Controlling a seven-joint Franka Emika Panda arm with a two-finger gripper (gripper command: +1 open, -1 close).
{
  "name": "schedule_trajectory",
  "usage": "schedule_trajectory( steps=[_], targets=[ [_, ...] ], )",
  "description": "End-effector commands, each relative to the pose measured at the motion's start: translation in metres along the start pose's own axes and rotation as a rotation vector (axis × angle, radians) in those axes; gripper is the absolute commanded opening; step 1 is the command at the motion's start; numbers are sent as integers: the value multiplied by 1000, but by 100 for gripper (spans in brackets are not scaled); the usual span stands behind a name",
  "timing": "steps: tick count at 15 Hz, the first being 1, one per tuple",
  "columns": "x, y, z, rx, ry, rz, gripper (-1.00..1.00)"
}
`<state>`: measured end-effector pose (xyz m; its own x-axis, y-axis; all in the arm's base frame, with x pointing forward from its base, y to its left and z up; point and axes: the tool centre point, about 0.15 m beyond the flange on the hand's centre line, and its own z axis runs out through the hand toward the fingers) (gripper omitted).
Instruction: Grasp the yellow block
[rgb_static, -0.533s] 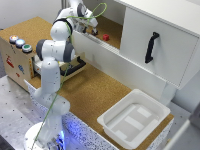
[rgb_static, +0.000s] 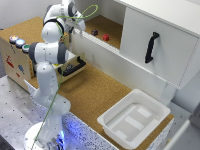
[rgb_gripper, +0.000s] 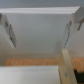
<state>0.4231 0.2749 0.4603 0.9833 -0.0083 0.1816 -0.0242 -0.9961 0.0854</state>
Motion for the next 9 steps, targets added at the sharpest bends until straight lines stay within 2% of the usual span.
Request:
schedule_trajectory(
  steps=[1,3,4,6,7,9],
  targets=[
    [-107,10,3,179,119,-112,100],
    [-134,-6,2,177,78,-120,100],
    [-145,-13,4,155,60,-131,100],
    [-160,-19,16,161,51,-166,100],
    [-163,-22,25,137,57,-215,100],
    [-165,-27,41,154,54,-310,100]
  ],
)
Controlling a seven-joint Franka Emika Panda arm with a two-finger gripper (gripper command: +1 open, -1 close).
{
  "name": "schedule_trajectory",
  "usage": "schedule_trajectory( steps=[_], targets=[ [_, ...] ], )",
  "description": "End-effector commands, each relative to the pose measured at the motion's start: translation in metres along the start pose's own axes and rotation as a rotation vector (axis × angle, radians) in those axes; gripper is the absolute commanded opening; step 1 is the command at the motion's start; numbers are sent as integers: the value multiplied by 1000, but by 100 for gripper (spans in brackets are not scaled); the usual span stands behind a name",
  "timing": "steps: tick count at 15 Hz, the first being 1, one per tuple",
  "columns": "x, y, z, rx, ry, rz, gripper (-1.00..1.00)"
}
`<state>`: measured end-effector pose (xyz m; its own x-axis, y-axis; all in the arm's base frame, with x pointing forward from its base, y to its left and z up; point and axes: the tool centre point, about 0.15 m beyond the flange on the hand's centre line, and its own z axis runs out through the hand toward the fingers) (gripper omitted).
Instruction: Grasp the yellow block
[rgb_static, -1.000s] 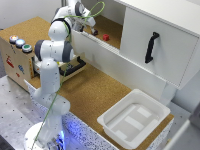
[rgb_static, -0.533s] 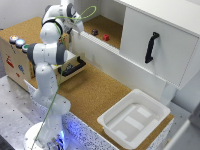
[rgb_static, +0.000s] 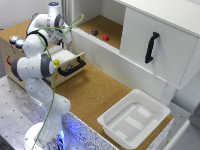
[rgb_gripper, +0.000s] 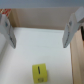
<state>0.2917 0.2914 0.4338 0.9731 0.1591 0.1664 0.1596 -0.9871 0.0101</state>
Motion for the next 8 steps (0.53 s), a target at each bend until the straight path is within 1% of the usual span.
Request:
schedule_trajectory(
  steps=[1,2,3,4,6,7,8],
  targets=[
    [-31,-15,51,42,62,-220,100],
    [-33,-17,62,38,48,-268,100],
    [-34,-15,68,60,55,-292,100],
    [-33,-14,76,50,45,-316,100],
    [-24,-8,93,104,7,-319,100],
    [-18,-4,100,100,6,-311,100],
    [-13,-2,107,98,-9,-297,100]
  ],
)
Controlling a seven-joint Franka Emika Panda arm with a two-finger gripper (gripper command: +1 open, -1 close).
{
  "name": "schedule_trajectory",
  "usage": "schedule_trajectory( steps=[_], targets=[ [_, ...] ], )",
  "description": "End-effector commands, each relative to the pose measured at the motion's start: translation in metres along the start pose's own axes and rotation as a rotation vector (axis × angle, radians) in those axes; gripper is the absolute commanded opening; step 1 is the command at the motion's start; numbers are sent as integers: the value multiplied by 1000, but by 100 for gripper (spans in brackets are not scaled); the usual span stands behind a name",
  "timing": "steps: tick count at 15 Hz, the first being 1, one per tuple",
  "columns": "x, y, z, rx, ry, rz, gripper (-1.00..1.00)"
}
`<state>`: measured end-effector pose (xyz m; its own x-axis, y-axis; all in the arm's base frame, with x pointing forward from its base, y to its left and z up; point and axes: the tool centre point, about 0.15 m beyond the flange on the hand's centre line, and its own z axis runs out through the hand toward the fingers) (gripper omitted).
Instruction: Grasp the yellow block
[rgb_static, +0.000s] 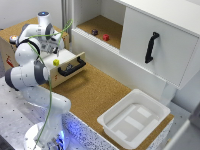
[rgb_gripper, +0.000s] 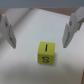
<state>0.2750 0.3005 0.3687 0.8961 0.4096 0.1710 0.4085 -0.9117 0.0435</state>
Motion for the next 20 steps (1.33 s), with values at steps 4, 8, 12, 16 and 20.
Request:
schedule_trajectory(
  steps=[4,8,12,16,20],
  targets=[
    [21,16,61,80,-18,-15,100],
    [28,18,69,98,-34,11,-100],
    [25,17,70,107,-55,23,-100],
    [6,21,49,91,-77,46,-100],
    [-8,9,14,51,-69,33,-100]
  ],
)
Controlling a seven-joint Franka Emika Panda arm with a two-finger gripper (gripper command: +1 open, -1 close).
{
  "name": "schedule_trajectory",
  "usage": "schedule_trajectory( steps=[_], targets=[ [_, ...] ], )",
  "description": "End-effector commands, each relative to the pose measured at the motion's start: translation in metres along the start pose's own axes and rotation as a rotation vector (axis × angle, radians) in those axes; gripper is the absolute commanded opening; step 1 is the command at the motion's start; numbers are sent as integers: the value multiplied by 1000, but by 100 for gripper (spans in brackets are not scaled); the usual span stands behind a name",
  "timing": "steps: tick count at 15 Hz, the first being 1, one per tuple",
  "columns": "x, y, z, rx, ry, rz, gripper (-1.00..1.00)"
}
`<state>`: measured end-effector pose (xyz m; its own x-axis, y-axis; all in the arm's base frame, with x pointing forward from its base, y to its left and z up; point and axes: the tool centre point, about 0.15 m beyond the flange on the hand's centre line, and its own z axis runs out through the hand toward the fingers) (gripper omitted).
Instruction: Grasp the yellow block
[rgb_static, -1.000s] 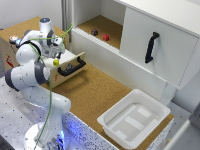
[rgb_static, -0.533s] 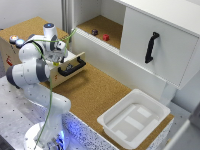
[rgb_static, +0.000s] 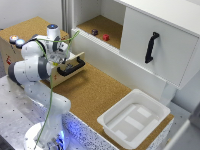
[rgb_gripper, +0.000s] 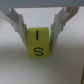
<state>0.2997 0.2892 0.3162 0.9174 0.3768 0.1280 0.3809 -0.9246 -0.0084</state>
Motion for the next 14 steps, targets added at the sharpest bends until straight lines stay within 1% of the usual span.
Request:
schedule_trajectory(
  steps=[1,2,4,6,7,8,9,11,13,14],
  targets=[
    [-19,-16,-52,-30,-8,-10,-100],
    [-16,-24,-65,-64,12,-20,-100],
    [-3,-34,-84,-79,49,-42,-100],
    [17,-41,-105,-69,101,-70,-100],
    [28,-45,-114,-78,126,-95,-100],
    [41,-49,-121,-59,144,-121,-100],
    [55,-55,-129,-64,162,-161,-100],
    [77,-65,-138,-60,174,-234,-100],
    [98,-77,-140,-59,165,-316,-100],
    [108,-83,-139,-83,162,-354,-100]
  ],
)
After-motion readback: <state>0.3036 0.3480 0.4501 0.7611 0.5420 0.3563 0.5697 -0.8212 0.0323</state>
